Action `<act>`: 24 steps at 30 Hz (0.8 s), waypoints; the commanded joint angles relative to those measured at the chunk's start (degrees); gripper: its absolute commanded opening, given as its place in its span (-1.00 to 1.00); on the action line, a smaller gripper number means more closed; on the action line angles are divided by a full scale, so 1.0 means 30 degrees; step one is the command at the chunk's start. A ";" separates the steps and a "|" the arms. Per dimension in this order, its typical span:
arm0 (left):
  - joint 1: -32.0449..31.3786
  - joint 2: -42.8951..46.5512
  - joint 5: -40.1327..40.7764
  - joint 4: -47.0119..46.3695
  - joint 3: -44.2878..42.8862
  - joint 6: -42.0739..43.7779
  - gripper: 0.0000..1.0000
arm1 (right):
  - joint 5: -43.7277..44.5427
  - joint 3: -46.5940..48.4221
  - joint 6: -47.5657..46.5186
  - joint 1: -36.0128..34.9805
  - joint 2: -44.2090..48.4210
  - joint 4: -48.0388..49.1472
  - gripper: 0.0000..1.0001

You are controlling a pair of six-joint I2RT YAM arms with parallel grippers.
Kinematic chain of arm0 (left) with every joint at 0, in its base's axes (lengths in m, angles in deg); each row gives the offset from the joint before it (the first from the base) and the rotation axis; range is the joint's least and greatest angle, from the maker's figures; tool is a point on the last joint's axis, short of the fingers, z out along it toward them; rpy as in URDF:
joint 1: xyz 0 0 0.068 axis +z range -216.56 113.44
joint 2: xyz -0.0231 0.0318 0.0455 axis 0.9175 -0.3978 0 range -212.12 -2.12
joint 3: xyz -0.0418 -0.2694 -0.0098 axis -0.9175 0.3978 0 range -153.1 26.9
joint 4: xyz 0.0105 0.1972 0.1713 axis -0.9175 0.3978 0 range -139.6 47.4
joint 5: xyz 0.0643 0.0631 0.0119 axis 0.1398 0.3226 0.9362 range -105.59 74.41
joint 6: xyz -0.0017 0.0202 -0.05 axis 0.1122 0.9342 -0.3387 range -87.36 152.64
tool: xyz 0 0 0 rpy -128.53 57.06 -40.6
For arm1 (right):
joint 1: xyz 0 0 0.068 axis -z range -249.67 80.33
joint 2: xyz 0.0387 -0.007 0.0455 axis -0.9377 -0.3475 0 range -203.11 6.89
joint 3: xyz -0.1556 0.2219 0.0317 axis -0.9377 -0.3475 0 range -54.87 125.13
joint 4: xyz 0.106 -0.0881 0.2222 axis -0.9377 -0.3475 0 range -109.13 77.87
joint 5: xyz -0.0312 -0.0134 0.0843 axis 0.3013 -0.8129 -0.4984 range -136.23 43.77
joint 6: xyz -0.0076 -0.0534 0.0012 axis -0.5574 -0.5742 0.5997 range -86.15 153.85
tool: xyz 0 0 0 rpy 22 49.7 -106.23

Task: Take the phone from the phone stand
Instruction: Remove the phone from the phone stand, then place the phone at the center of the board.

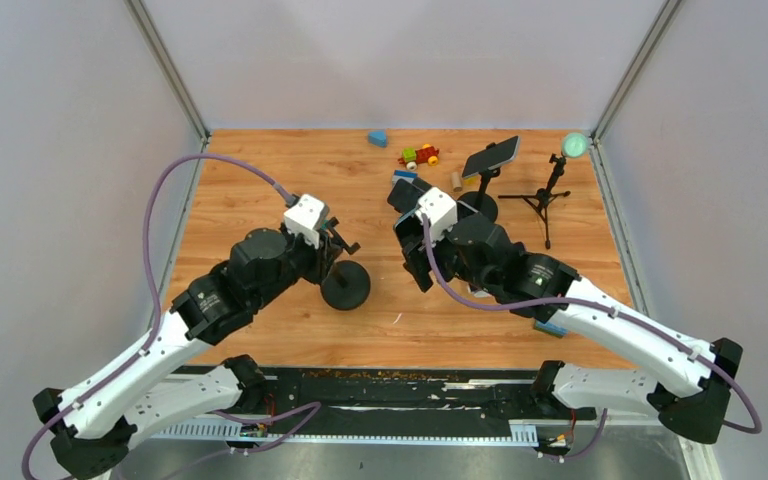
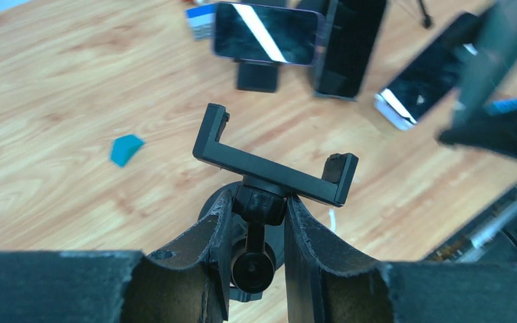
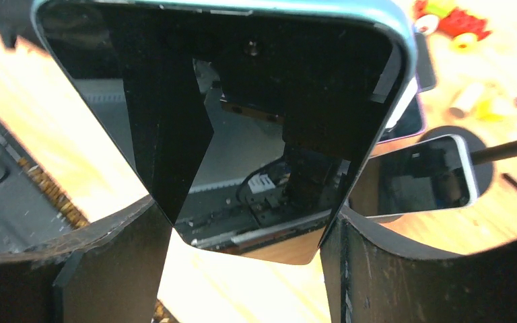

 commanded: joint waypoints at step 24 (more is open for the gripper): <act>0.6609 0.1488 0.4496 0.1010 -0.0191 0.2721 -1.00 | -0.4918 0.9888 0.6123 0.1997 -1.5590 -0.3389 -1.00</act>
